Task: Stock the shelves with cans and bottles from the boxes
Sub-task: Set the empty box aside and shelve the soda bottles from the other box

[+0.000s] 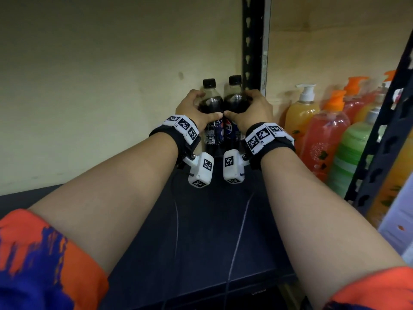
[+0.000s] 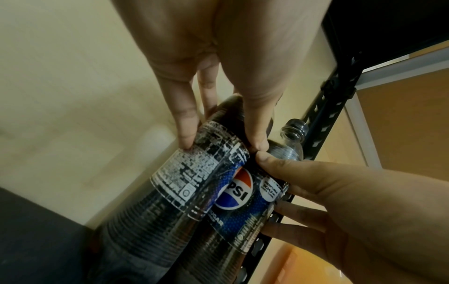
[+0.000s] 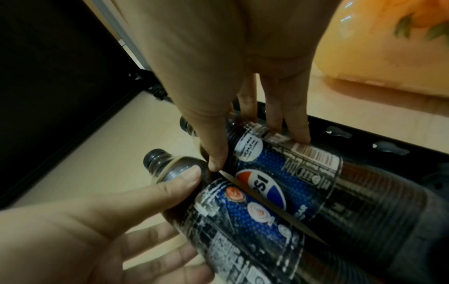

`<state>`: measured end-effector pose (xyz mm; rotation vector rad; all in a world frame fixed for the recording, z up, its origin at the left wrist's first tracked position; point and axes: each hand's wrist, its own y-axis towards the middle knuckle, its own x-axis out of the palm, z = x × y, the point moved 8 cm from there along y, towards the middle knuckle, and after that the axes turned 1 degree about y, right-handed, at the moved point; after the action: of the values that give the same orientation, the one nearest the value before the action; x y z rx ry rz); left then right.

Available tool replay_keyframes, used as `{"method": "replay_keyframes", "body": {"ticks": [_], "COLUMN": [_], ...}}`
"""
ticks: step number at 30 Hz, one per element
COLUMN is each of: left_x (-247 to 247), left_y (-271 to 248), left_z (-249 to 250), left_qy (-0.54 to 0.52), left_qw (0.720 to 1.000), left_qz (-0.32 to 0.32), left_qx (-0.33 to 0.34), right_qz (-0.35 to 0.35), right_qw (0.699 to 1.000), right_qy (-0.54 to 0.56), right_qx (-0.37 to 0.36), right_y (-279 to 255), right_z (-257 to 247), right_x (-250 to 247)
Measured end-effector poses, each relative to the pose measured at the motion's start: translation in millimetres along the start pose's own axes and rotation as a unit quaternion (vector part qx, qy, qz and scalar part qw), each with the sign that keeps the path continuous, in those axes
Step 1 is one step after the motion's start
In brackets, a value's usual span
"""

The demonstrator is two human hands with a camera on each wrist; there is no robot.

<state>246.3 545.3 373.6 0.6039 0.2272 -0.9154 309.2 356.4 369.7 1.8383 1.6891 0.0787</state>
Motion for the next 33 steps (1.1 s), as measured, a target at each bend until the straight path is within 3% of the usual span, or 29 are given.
{"method": "replay_keyframes", "body": {"ticks": [3, 8, 11, 17, 21, 26, 33], "left_x": [0, -3, -14, -66, -113, -155, -180], "left_y": [-5, -17, -27, -64, -97, -148, -228], "left_z": [0, 15, 23, 41, 41, 38, 25], "left_qy": [0.003, 0.113, 0.174, 0.287, 0.346, 0.395, 0.414], "left_qw": [1.0, 0.993, 0.984, 0.957, 0.937, 0.915, 0.896], "left_qz": [-0.004, -0.022, -0.02, -0.025, -0.05, -0.075, -0.143], "left_qx": [-0.001, 0.04, 0.023, 0.024, -0.003, -0.03, -0.078], "right_qz": [-0.007, -0.039, -0.036, -0.028, -0.076, -0.207, -0.289], "right_qw": [1.0, 0.999, 0.999, 0.997, 0.991, 0.95, 0.894], "right_qy": [-0.015, -0.025, -0.026, -0.052, -0.09, -0.226, -0.332], "right_qx": [-0.013, -0.006, -0.001, -0.039, -0.055, -0.059, -0.083], "right_y": [-4, -11, -17, -39, -67, -116, -189], "right_z": [-4, -16, -32, -72, -92, -101, -103], "right_x": [2, 2, -10, -53, -70, -76, -91]}}
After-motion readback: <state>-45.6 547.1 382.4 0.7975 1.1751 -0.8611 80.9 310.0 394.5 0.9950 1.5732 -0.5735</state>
